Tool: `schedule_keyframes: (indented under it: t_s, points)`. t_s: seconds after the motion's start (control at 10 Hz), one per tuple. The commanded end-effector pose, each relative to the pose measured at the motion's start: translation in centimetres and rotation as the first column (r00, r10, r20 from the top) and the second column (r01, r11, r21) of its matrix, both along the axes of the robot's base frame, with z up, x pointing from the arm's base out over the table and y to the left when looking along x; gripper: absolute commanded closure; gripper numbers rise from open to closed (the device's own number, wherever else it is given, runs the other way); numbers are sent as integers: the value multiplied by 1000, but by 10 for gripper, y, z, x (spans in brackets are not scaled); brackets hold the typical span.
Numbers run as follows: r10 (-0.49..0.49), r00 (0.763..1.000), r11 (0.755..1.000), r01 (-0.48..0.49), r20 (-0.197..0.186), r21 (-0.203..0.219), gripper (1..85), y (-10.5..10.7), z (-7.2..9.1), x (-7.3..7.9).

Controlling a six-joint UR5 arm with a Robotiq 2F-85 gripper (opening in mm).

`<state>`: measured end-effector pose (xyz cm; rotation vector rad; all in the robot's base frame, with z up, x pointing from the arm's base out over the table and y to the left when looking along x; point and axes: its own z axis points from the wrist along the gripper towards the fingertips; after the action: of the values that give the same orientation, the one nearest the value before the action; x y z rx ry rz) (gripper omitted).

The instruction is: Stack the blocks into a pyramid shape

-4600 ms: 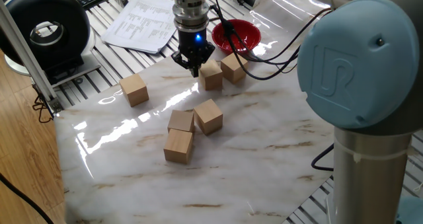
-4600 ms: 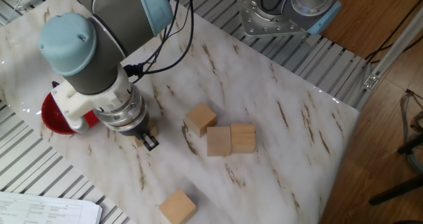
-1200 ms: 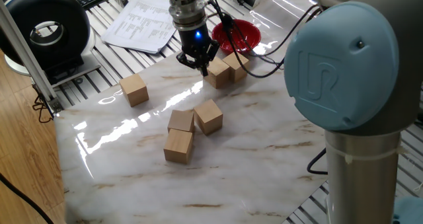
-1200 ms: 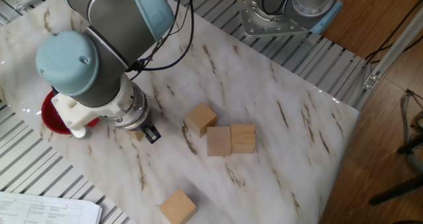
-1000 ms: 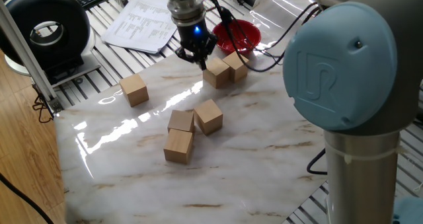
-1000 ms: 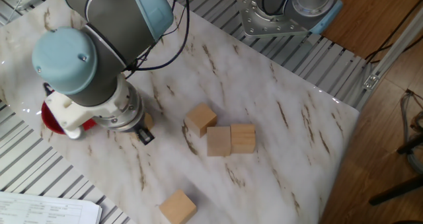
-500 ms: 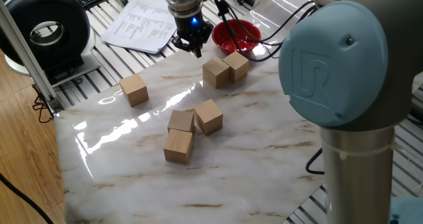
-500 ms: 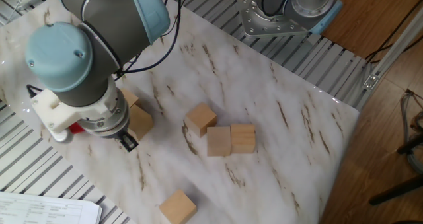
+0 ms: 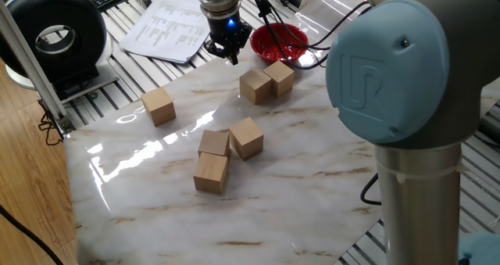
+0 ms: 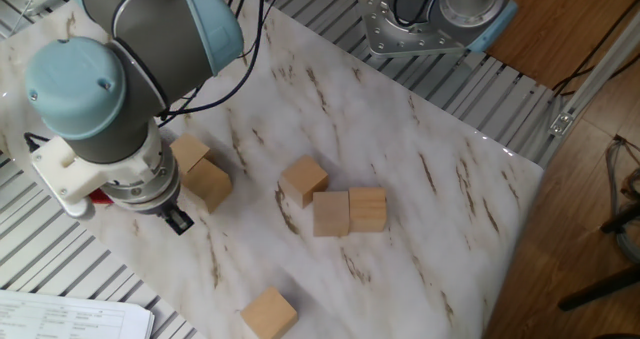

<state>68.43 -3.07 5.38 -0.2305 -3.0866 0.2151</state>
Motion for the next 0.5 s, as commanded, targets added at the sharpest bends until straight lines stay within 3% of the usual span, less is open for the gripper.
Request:
schedule_keyframes:
  t_s: [0.0, 0.4]
  points:
    - [2, 1000, 1000, -2, 14, 28, 843, -1, -6, 1]
    - [0, 1000, 999, 0, 12, 44, 843, -1, -9, -10]
